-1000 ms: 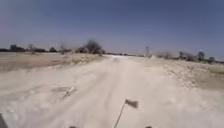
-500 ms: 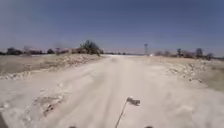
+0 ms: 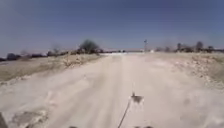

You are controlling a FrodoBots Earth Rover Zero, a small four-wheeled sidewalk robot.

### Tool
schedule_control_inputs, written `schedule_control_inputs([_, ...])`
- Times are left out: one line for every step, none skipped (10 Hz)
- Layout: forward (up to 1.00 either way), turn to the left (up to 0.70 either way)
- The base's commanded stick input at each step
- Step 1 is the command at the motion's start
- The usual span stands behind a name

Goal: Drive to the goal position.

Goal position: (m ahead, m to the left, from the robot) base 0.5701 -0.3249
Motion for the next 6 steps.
schedule_control_inputs([0.7,0.0])
schedule_control_inputs([0.7,0.0])
schedule_control_inputs([0.7,0.0])
schedule_control_inputs([0.7,0.0])
schedule_control_inputs([0.7,0.0])
schedule_control_inputs([0.7,0.0])
